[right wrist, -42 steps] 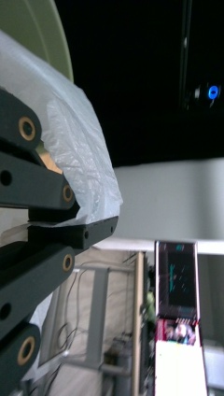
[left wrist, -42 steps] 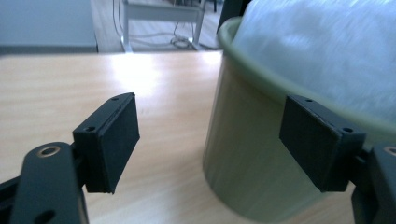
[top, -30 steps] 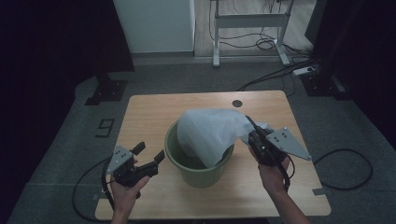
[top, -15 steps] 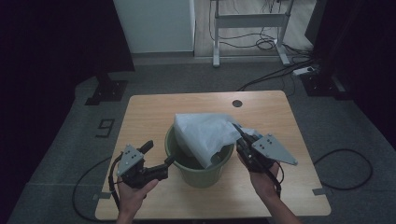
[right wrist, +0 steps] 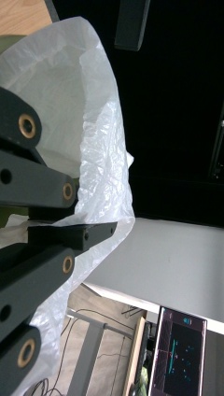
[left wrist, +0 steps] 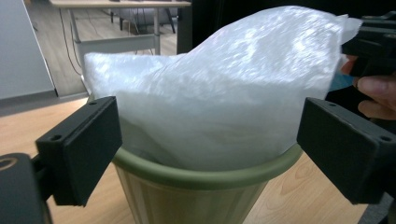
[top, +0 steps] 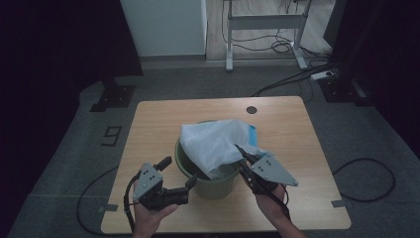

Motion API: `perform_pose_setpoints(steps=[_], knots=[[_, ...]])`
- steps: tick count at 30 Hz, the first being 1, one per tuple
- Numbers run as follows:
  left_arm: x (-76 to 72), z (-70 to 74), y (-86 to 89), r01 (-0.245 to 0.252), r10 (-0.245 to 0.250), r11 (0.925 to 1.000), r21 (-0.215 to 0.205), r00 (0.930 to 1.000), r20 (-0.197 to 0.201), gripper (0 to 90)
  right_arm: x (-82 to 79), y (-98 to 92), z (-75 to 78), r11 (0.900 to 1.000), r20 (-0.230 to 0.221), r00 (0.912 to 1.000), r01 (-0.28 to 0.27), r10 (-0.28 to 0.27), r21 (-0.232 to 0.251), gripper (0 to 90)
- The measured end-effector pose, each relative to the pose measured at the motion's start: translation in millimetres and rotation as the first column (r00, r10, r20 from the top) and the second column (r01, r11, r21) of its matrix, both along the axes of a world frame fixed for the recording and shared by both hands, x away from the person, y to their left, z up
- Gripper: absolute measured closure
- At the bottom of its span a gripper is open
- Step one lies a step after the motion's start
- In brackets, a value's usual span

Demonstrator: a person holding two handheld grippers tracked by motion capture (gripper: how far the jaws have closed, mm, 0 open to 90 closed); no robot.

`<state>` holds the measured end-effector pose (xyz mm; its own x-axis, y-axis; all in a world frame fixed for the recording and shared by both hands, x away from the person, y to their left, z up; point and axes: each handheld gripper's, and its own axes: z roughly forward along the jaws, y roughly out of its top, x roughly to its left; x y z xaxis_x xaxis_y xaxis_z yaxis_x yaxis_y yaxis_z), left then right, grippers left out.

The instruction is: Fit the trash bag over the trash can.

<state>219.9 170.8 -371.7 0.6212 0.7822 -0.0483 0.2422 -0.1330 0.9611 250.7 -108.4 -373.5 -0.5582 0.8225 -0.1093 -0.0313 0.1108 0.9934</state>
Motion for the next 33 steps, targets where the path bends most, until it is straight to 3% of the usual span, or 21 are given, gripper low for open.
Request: perform_pose_setpoints(steps=[6, 8, 9, 12, 16, 18, 19, 20, 23, 26, 33], knots=[[-0.3, 0.2, -15.4, 0.020, -0.020, 0.9991, 0.036, 0.9997, 0.014, 7.1, 0.2, 4.7, 1.2, 1.000, -0.012, 0.9999, 0.002, -0.002, -0.012, 86.7], [0.3, -0.8, -21.2, 0.034, -0.035, 0.9980, 0.053, 0.9990, 0.027, 19.3, 0.0, 6.4, 0.7, 1.000, -0.011, 0.9999, 0.004, -0.005, -0.021, 86.6], [0.6, -1.7, -23.8, 0.031, -0.034, 0.9976, 0.061, 0.9986, 0.040, 19.3, -0.2, 7.2, 0.2, 1.000, -0.013, 0.9999, 0.002, -0.002, -0.024, 86.5], [2.1, -3.3, -26.8, 0.037, -0.042, 0.9970, 0.068, 0.9967, 0.069, 46.2, 0.1, 8.5, -1.7, 1.000, -0.019, 0.9998, -0.010, 0.009, -0.027, 85.1], [7.7, -4.2, -21.5, 0.076, -0.078, 0.9966, 0.032, 0.9954, 0.056, 76.1, -0.3, 6.8, -3.6, 0.999, -0.023, 0.9993, -0.029, 0.028, -0.034, 75.9], [10.0, -5.2, -17.7, 0.079, -0.079, 0.9968, 0.012, 0.9957, 0.048, 83.5, -1.9, 4.6, -5.6, 0.999, -0.027, 0.9993, -0.028, 0.027, -0.035, 66.4], [10.6, -6.1, -13.9, 0.063, -0.062, 0.9980, -0.010, 0.9968, 0.049, 87.5, -5.5, 2.5, -7.9, 0.999, -0.024, 0.9996, -0.011, 0.010, -0.038, 54.3], [10.6, -6.1, -13.9, 0.063, -0.062, 0.9980, -0.010, 0.9968, 0.049, 88.7, -5.5, 2.5, -7.9, 0.999, -0.024, 0.9996, -0.011, 0.010, -0.038, 54.3], [10.2, -6.9, -7.7, 0.025, -0.023, 0.9989, -0.041, 0.9982, 0.055, 89.7, -20.7, -5.7, -17.3, 0.999, -0.019, 0.9989, 0.043, -0.043, -0.026, 41.0], [10.1, -6.7, -5.5, 0.013, -0.010, 0.9985, -0.053, 0.9983, 0.057, 89.7, -31.8, -13.9, -26.7, 0.998, -0.025, 0.9984, 0.051, -0.052, -0.025, 40.5], [10.5, -2.5, 1.6, -0.005, 0.012, 0.9951, -0.099, 0.9974, 0.070, 89.8, -38.6, -32.7, -40.1, 0.995, -0.052, 0.9934, 0.102, -0.102, -0.004, 46.1]])
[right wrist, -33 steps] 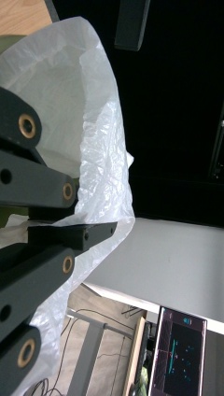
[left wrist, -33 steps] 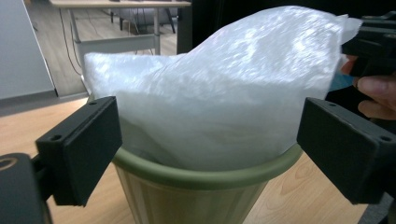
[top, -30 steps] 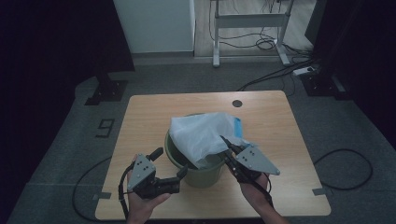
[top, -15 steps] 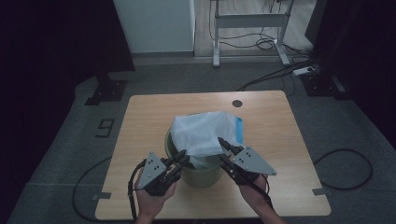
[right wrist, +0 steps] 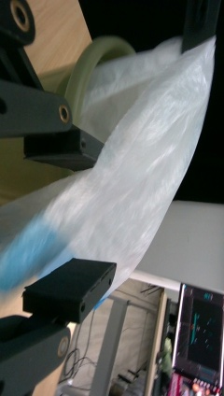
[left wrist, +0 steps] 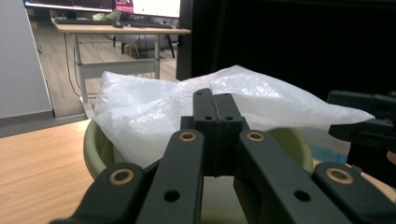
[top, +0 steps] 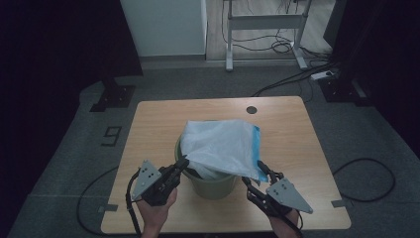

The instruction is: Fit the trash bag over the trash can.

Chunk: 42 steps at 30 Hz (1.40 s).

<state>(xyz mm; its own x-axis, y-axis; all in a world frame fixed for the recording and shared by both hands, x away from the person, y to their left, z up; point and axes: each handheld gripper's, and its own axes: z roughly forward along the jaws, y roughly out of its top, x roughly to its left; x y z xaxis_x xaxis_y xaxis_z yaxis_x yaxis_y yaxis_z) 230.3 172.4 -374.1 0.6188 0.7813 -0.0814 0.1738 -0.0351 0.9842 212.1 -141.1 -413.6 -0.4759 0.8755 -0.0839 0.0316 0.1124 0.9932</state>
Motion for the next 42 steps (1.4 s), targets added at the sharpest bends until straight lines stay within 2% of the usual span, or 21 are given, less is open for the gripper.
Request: perform_pose_setpoints(steps=[4, 5, 7, 10, 12, 16, 18, 19, 23, 29, 33, 37, 38, 39, 42], knots=[[1.3, 1.8, 3.9, -0.003, 0.003, 0.9999, -0.014, 1.0000, 0.000, 89.8, 6.8, -10.9, -3.3, 1.000, -0.018, 0.9998, 0.008, -0.008, 0.021, 66.4], [1.7, 2.0, 5.5, 0.001, -0.001, 0.9998, -0.022, 1.0000, -0.003, 89.8, 6.8, -10.9, -3.3, 1.000, -0.018, 0.9998, 0.008, -0.008, 0.021, 66.4], [2.3, 2.0, 7.7, 0.010, -0.010, 0.9996, -0.027, 0.9999, -0.005, 89.8, 9.8, -13.9, -2.8, 0.999, -0.022, 0.9997, 0.007, -0.006, 0.033, 75.1], [2.0, 1.5, 9.2, 0.018, -0.019, 0.9994, -0.030, 0.9998, -0.002, 89.7, 13.2, -14.9, 2.4, 1.000, 0.013, 0.9998, 0.015, -0.015, 0.014, 82.7], [1.8, 1.5, 10.3, 0.023, -0.023, 0.9992, -0.031, 0.9997, -0.001, 89.8, 14.2, -14.9, 4.5, 1.000, 0.017, 0.9997, 0.017, -0.017, 0.011, 83.9], [4.9, 1.5, 10.6, 0.043, -0.044, 0.9981, -0.043, 0.9990, -0.008, 89.7, 20.2, -14.9, 19.2, 1.000, 0.056, 0.9981, 0.025, -0.025, 0.007, 87.4], [9.5, 0.2, 9.0, 0.045, -0.046, 0.9982, -0.039, 0.9988, -0.019, 89.4, 28.5, -13.9, 38.3, 0.999, 0.094, 0.9948, 0.038, -0.039, 0.016, 87.7], [9.5, 0.2, 9.0, 0.045, -0.046, 0.9982, -0.039, 0.9988, -0.019, 89.3, 28.5, -13.9, 38.3, 0.999, 0.094, 0.9948, 0.038, -0.039, 0.016, 87.7], [16.8, -3.2, 7.1, 0.051, -0.052, 0.9980, -0.037, 0.9983, -0.026, 88.4, 45.7, -10.0, 72.1, 0.999, 0.143, 0.9892, 0.028, -0.033, 0.039, 87.8], [23.1, -9.4, 6.2, 0.051, -0.052, 0.9985, -0.020, 0.9977, -0.044, 88.2, 50.6, 0.8, 94.2, 0.998, 0.183, 0.9830, 0.004, -0.014, 0.060, 87.7], [20.0, -12.8, 14.2, 0.044, -0.045, 0.9988, -0.020, 0.9975, -0.054, 87.9, 47.9, 12.3, 95.4, 0.998, 0.188, 0.9818, -0.036, 0.025, 0.051, 87.6], [17.4, -16.2, 27.1, 0.044, -0.048, 0.9977, -0.051, 0.9966, -0.067, 84.7, 48.0, 19.2, 84.1, 0.997, 0.170, 0.9833, -0.072, 0.066, 0.027, 87.6], [16.4, -15.9, 29.4, 0.058, -0.062, 0.9968, -0.055, 0.9963, -0.060, 75.3, 49.5, 20.5, 78.9, 0.997, 0.156, 0.9849, -0.079, 0.075, 0.021, 87.7], [14.7, -14.8, 30.1, 0.052, -0.054, 0.9976, -0.046, 0.9972, -0.051, 75.3, 49.5, 20.5, 78.9, 0.997, 0.156, 0.9849, -0.079, 0.075, 0.021, 87.7], [9.8, -7.8, 28.4, 0.044, -0.044, 0.9987, -0.027, 0.9986, -0.027, 56.5, 52.2, 21.7, 75.6, 0.997, 0.143, 0.9867, -0.081, 0.077, 0.019, 87.7]])
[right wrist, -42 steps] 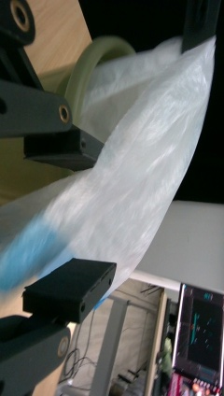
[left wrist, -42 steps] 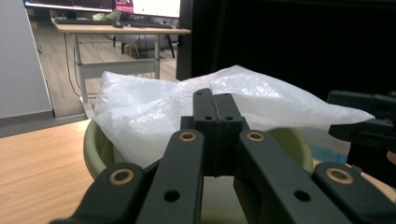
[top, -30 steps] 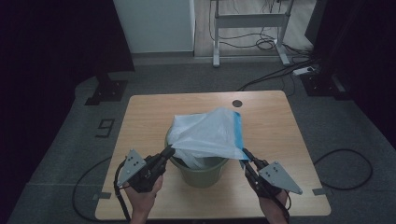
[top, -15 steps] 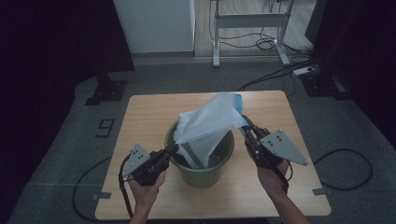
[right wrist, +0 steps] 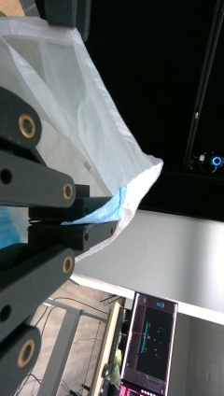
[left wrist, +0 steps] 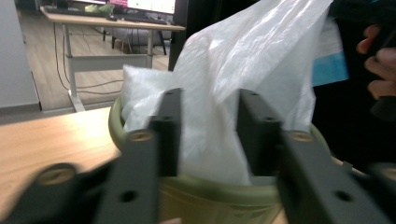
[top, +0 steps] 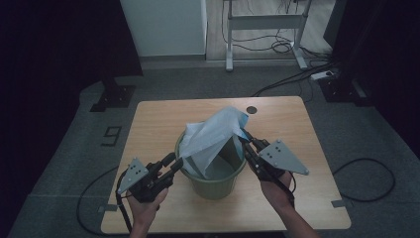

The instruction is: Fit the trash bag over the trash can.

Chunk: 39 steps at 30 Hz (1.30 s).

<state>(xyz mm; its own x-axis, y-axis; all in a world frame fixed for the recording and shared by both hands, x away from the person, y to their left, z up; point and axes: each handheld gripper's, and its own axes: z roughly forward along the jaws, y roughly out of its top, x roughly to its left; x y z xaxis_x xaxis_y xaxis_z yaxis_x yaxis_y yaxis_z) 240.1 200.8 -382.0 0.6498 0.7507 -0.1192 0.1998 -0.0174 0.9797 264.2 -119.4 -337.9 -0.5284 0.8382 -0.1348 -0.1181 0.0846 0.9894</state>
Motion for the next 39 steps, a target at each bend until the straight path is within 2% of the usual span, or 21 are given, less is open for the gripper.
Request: perform_pose_setpoints(steps=[3, 6, 8, 11, 12, 13, 14, 15, 17, 18, 21, 23, 26, 29, 30, 31, 34, 39], knots=[[-3.2, 8.0, -5.1, -0.003, 0.002, 0.9996, 0.027, 0.9998, 0.018, 44.6, 0.3, 1.7, 0.7, 1.000, 0.001, 1.0000, -0.004, 0.004, -0.001, 87.7], [-3.9, 14.0, -12.2, 0.019, -0.021, 0.9991, 0.038, 0.9992, 0.035, 35.4, -1.3, 4.1, 1.9, 1.000, 0.005, 0.9999, -0.015, 0.015, -0.004, 87.7], [-2.4, 17.1, -17.8, 0.013, -0.016, 0.9978, 0.064, 0.9989, 0.044, 30.6, -3.7, 6.8, 1.9, 1.000, 0.007, 0.9997, -0.024, 0.024, -0.010, 87.6], [4.3, 19.9, -23.9, 0.001, -0.004, 0.9963, 0.086, 0.9993, 0.036, 30.1, -4.7, 8.3, 1.4, 1.000, 0.006, 0.9996, -0.028, 0.028, -0.011, 87.6], [10.2, 20.4, -27.0, -0.020, 0.018, 0.9949, 0.098, 0.9995, 0.028, 32.0, -5.4, 10.1, 0.5, 0.999, 0.004, 0.9994, -0.033, 0.033, -0.013, 87.6], [10.2, 20.4, -27.0, -0.020, 0.018, 0.9949, 0.098, 0.9995, 0.028, 35.8, -5.4, 10.1, 0.5, 0.999, 0.004, 0.9994, -0.033, 0.033, -0.013, 87.6], [13.1, 20.4, -28.1, -0.031, 0.029, 0.9943, 0.102, 0.9994, 0.021, 35.8, -5.7, 11.0, -0.2, 0.999, 0.003, 0.9993, -0.036, 0.037, -0.015, 87.6], [15.8, 20.3, -29.0, -0.037, 0.036, 0.9933, 0.109, 0.9992, 0.016, 41.4, -5.9, 12.0, -0.9, 0.999, 0.002, 0.9992, -0.041, 0.041, -0.017, 87.5], [19.5, 20.0, -31.2, -0.042, 0.041, 0.9916, 0.123, 0.9991, 0.009, 62.3, -5.9, 14.2, -3.3, 0.999, -0.002, 0.9988, -0.048, 0.048, -0.022, 87.3], [20.5, 19.9, -31.6, -0.036, 0.035, 0.9914, 0.126, 0.9993, 0.009, 62.3, -5.9, 14.2, -3.3, 0.999, -0.002, 0.9988, -0.048, 0.048, -0.022, 87.3], [22.0, 20.5, -30.0, -0.014, 0.015, 0.9939, 0.110, 0.9999, -0.003, 78.4, -5.2, 14.5, -6.0, 0.998, -0.007, 0.9986, -0.052, 0.052, -0.023, 85.1], [22.1, 20.2, -26.6, -0.020, 0.021, 0.9959, 0.089, 0.9997, -0.010, 84.2, -5.4, 13.8, -8.6, 0.998, -0.013, 0.9983, -0.057, 0.057, -0.023, 77.7], [21.8, 18.4, -18.8, -0.060, 0.061, 0.9970, 0.049, 0.9980, -0.018, 86.9, -9.2, 13.8, -14.0, 0.998, -0.018, 0.9985, -0.053, 0.053, -0.019, 53.6], [20.6, 16.1, -10.3, -0.098, 0.099, 0.9948, 0.026, 0.9949, -0.020, 88.1, -20.2, 13.6, -23.2, 0.999, -0.032, 0.9985, -0.044, 0.044, 0.010, 40.0], [20.5, 15.3, -7.4, -0.106, 0.106, 0.9943, 0.012, 0.9941, -0.023, 88.5, -27.6, 13.9, -31.4, 0.999, -0.055, 0.9980, -0.030, 0.031, 0.010, 35.3], [20.5, 14.4, -4.6, -0.112, 0.112, 0.9937, -0.003, 0.9933, -0.027, 88.5, -27.6, 13.9, -31.4, 0.999, -0.055, 0.9980, -0.030, 0.031, 0.010, 35.3], [21.7, 12.5, 2.0, -0.126, 0.125, 0.9912, -0.039, 0.9912, -0.046, 88.9, -34.6, 15.2, -44.7, 1.000, -0.111, 0.9935, -0.023, 0.023, 0.005, 30.3], [22.7, 11.1, 5.8, -0.129, 0.125, 0.9896, -0.064, 0.9905, -0.057, 88.9, -36.7, 20.4, -61.0, 1.000, -0.180, 0.9834, -0.022, 0.023, 0.005, 32.0]])
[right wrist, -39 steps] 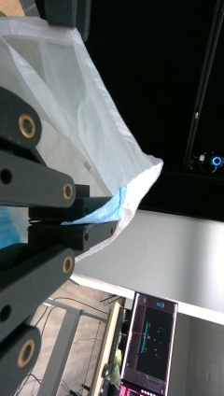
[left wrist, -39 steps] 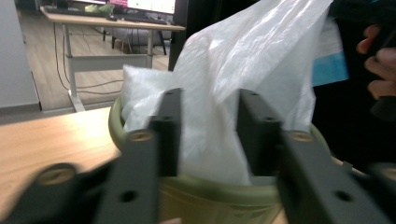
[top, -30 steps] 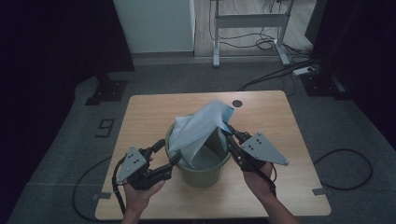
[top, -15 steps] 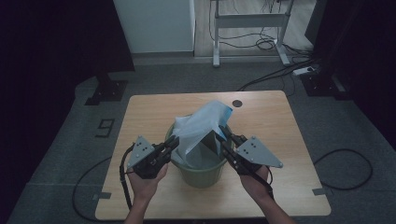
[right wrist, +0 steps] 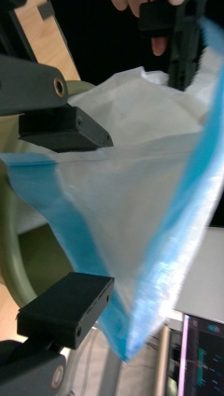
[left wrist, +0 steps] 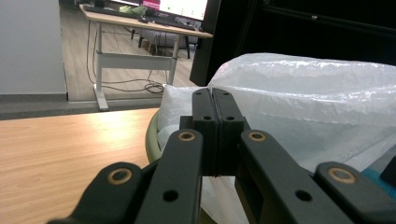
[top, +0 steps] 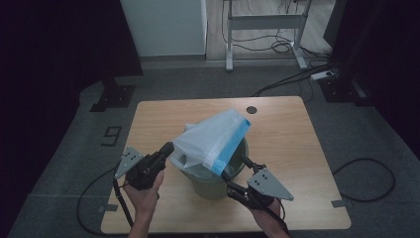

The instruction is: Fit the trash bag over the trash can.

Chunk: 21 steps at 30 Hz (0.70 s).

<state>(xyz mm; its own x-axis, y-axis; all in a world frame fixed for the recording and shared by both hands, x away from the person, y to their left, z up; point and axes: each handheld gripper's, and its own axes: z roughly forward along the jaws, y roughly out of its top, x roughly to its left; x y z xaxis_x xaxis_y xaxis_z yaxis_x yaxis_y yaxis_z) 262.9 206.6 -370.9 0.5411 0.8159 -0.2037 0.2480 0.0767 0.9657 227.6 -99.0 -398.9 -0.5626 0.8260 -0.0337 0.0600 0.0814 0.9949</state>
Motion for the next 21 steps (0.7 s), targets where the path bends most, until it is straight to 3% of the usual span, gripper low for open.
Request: perform_pose_setpoints(steps=[3, 4, 6, 8, 12, 15, 17, 18, 21], knots=[[-0.4, 0.6, 0.0, 0.004, -0.004, 1.0000, 0.000, 1.0000, 0.002, 88.8, 2.0, 2.7, -3.9, 1.000, -0.002, 0.9997, -0.023, 0.023, -0.015, 60.2], [-0.4, 0.6, 0.0, 0.004, -0.004, 1.0000, 0.000, 1.0000, 0.002, 88.8, 2.0, 2.7, -3.9, 1.000, -0.002, 0.9997, -0.023, 0.023, -0.015, 60.2], [-1.0, 1.1, 1.0, 0.006, -0.006, 1.0000, -0.004, 1.0000, 0.005, 88.8, 3.2, 1.8, -2.8, 0.999, 0.007, 1.0000, -0.002, 0.002, -0.033, 76.4], [-1.9, 1.6, 2.6, 0.008, -0.008, 0.9999, -0.009, 0.9999, 0.009, 88.8, 5.3, -3.6, -0.4, 0.999, 0.011, 0.9998, 0.017, -0.017, -0.034, 86.3], [-3.1, 2.3, 7.2, 0.006, -0.006, 0.9997, -0.022, 0.9999, 0.014, 88.8, 8.6, -28.3, 7.7, 0.995, 0.050, 0.9937, 0.102, -0.100, -0.025, 88.7], [-3.7, 2.5, 10.7, 0.007, -0.006, 0.9993, -0.037, 0.9999, 0.014, 88.8, 11.4, -41.3, 10.7, 0.991, 0.052, 0.9896, 0.135, -0.134, -0.017, 88.7], [-4.1, 2.5, 11.9, 0.007, -0.007, 0.9992, -0.040, 0.9999, 0.013, 88.8, 15.9, -62.5, 15.4, 0.982, 0.060, 0.9801, 0.190, -0.189, -0.002, 88.6], [-4.4, 2.4, 12.6, 0.009, -0.008, 0.9991, -0.041, 0.9999, 0.013, 88.8, 15.9, -62.5, 15.4, 0.982, 0.060, 0.9801, 0.190, -0.189, -0.002, 88.6], [-5.2, 1.0, 14.6, 0.017, -0.017, 0.9990, -0.042, 0.9998, 0.007, 88.7, 19.5, -86.9, 15.9, 0.969, 0.061, 0.9677, 0.246, -0.245, -0.010, 88.6]])
